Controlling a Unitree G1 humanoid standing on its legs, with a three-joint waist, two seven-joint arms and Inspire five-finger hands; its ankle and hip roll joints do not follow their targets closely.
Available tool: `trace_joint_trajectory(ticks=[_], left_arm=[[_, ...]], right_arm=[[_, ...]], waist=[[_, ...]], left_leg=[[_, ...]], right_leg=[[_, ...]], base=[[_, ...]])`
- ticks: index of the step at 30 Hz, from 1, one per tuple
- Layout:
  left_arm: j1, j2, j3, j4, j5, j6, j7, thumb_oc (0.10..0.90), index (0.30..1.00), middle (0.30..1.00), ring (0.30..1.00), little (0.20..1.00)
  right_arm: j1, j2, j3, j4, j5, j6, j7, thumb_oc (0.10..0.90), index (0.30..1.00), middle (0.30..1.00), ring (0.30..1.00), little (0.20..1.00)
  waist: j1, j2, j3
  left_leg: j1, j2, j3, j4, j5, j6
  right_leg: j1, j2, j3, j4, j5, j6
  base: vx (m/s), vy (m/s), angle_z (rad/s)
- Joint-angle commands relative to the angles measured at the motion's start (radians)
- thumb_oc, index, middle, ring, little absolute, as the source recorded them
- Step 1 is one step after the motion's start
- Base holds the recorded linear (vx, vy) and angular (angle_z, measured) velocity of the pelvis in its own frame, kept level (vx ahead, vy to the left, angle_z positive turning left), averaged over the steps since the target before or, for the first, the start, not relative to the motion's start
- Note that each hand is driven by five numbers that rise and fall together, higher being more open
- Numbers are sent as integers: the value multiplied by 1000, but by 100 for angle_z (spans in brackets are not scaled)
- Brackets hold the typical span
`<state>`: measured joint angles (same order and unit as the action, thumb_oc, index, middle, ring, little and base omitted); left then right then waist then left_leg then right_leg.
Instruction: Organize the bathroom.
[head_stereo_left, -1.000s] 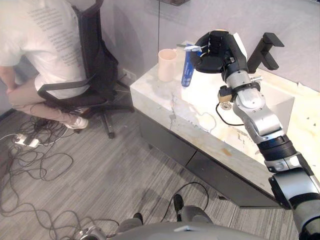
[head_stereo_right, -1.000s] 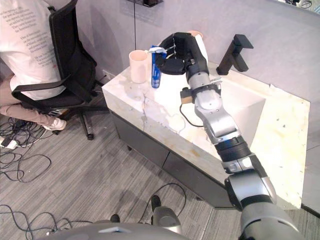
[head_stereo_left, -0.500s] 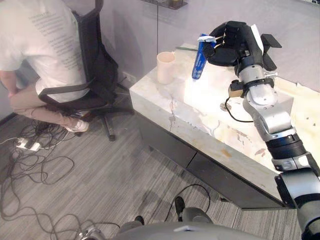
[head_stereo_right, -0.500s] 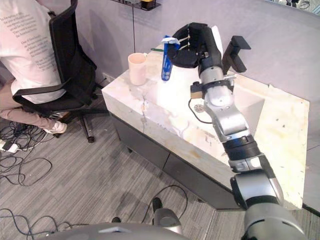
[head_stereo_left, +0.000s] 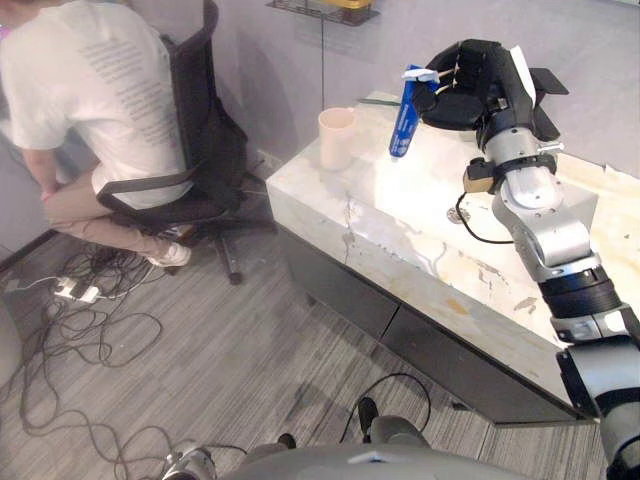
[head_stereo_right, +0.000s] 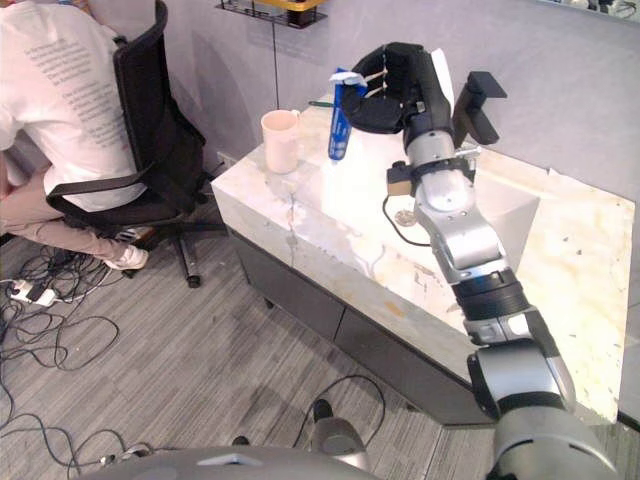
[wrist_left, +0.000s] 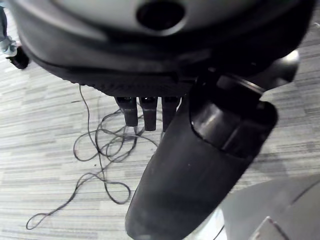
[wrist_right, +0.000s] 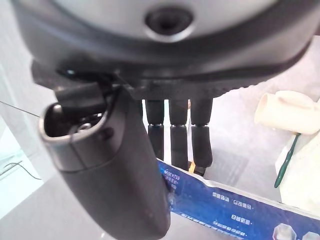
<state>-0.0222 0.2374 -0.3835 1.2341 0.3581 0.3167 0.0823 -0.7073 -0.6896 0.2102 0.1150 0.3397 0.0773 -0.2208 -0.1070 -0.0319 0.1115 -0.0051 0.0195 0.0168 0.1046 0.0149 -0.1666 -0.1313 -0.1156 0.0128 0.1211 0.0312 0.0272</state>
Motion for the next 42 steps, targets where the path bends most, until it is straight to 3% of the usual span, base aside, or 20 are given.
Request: trace_joint_trajectory(ticks=[1, 2, 3, 5, 6, 10, 16, 22, 26, 27, 28, 29, 30, 31, 32, 33, 34, 37, 42], left_arm=[[13, 68, -66, 10, 18, -20, 22, 800, 900, 900, 900, 900], [-5, 58, -73, 19, -8, -25, 36, 800, 900, 900, 900, 900], [-13, 58, -76, 19, -5, -29, 33, 800, 900, 900, 900, 900], [-17, 59, -77, 19, -7, -30, 32, 800, 900, 900, 900, 900], [-39, 72, -92, 8, -58, -29, 48, 800, 900, 900, 900, 900], [-34, 86, -78, 20, -87, -27, 62, 800, 900, 900, 900, 900], [-6, 93, -49, 25, -78, -25, 66, 800, 900, 900, 900, 900], [17, 79, -41, 25, -57, -19, 66, 800, 900, 900, 900, 900], [20, 75, -46, 27, -75, -18, 67, 800, 900, 900, 900, 900], [24, 81, -54, 27, -48, -29, 50, 800, 900, 900, 900, 900], [23, 84, -54, 30, -41, -29, 49, 800, 900, 900, 900, 900], [22, 89, -47, 32, -44, -31, 48, 800, 900, 900, 900, 900], [20, 104, -49, 19, -27, -28, 30, 800, 900, 900, 900, 900], [20, 104, -49, 19, -27, -28, 30, 800, 900, 900, 900, 900], [11, 101, -52, 24, -34, -22, 29, 800, 900, 900, 900, 900], [14, 99, -64, 15, -60, -4, 46, 800, 900, 900, 900, 900], [15, 96, -64, 16, -36, -9, 38, 800, 900, 900, 900, 900], [10, 86, -68, 30, -1, -31, 29, 800, 900, 900, 900, 900], [10, 80, -68, 35, -40, -43, 48, 800, 900, 900, 900, 900]], right_arm=[[-161, -29, -150, -20, -8, -212, -30, 400, 300, 300, 300, 300], [-171, -12, -138, -30, -1, -214, -37, 400, 300, 300, 300, 300], [-172, -3, -134, -42, 1, -203, -46, 400, 300, 300, 300, 300], [-172, 3, -133, -50, 1, -196, -50, 400, 300, 300, 300, 300], [-164, 24, -135, -74, -15, -180, -63, 400, 300, 300, 300, 300], [-168, 34, -123, -69, 11, -183, -73, 400, 300, 300, 300, 300], [-169, 49, -119, -61, 2, -183, -75, 400, 300, 300, 300, 300], [-140, 25, -128, -47, 29, -186, -59, 400, 300, 300, 300, 300], [-118, 25, -130, -47, 40, -192, -61, 400, 300, 300, 300, 300], [-101, 40, -132, -58, 50, -194, -65, 400, 300, 300, 300, 300], [-104, 46, -133, -65, 47, -180, -73, 400, 300, 300, 300, 300], [-108, 57, -130, -76, 33, -157, -90, 400, 300, 300, 300, 300], [-108, 67, -113, -65, 25, -168, -107, 400, 300, 300, 300, 300], [-108, 67, -113, -65, 25, -168, -107, 400, 300, 300, 300, 300], [-83, 84, -129, -63, 23, -201, -85, 400, 300, 300, 300, 300], [-65, 86, -145, -76, 25, -213, -69, 400, 300, 300, 300, 300], [-77, 95, -139, -106, 37, -177, -78, 400, 300, 300, 300, 300], [-99, 103, -135, -119, 42, -134, -74, 400, 300, 300, 300, 300], [-102, 92, -139, -83, 52, -151, -45, 400, 300, 300, 300, 300]], waist=[[-20, -35, -44], [-38, -27, -45], [-47, -23, -42], [-50, -22, -40], [-56, -18, -13], [-58, -12, 15], [-37, -22, 8], [-24, -45, -5], [-14, -44, 2], [-2, -37, 23], [-8, -40, 30], [-24, -43, 36], [-33, -50, 39], [-33, -50, 39], [-30, -49, 34], [-20, -48, 30], [-26, -48, 29], [-33, -44, 22], [-41, -34, -3]], left_leg=[[-44, 68, 115, 371, -125, 121], [-16, 40, 130, 256, -160, 138], [2, 32, 136, 220, -173, 145], [12, 27, 139, 204, -175, 149], [46, 4, 139, 156, -193, 173], [80, -10, 167, 103, -202, 192], [74, 3, 209, 122, -212, 201], [52, -13, 196, 189, -254, 215], [41, -17, 184, 222, -277, 220], [11, -5, 176, 281, -285, 224], [6, -3, 171, 299, -285, 226], [18, -4, 165, 309, -304, 230], [23, -14, 134, 311, -324, 242], [23, -14, 134, 311, -324, 242], [20, -9, 151, 294, -303, 239], [-6, -9, 145, 315, -288, 232], [-9, -1, 137, 339, -259, 220], [-15, 10, 138, 358, -229, 195], [8, 8, 124, 327, -189, 182]], right_leg=[[10, 20, 115, -42, 111, 43], [-20, 8, 142, -36, 127, 75], [-39, 2, 151, -29, 138, 89], [-48, -3, 155, -26, 144, 97], [-95, -38, 155, -32, 192, 133], [-104, -73, 142, -57, 211, 166], [-64, -87, 123, -85, 200, 174], [-55, -98, 132, -74, 199, 183], [-45, -109, 125, -61, 196, 188], [-65, -117, 113, 75, 167, 168], [-97, -106, 133, 118, 181, 160], [-145, -78, 153, 135, 206, 162], [-185, -17, 185, 178, 222, 162], [-185, -17, 185, 178, 222, 162], [-149, -18, 144, 138, 147, 149], [-95, -3, 104, 97, 111, 122], [-104, 21, 105, 106, 99, 105], [-100, 39, 112, 102, 90, 87], [-60, 61, 135, 43, 93, 66]], base=[[-190, 298, 38], [-125, 295, 28], [-97, 220, 22], [-111, 113, 0], [-236, 193, -23], [-128, 121, -5], [-11, -3, 1], [62, 8, 11], [66, 8, -4], [131, -24, -11], [184, -53, -17], [254, -80, -22], [212, -57, -17], [199, -111, 0], [221, -242, 17], [294, -298, 43], [210, -236, 57], [121, -76, 19], [102, -21, 0]])
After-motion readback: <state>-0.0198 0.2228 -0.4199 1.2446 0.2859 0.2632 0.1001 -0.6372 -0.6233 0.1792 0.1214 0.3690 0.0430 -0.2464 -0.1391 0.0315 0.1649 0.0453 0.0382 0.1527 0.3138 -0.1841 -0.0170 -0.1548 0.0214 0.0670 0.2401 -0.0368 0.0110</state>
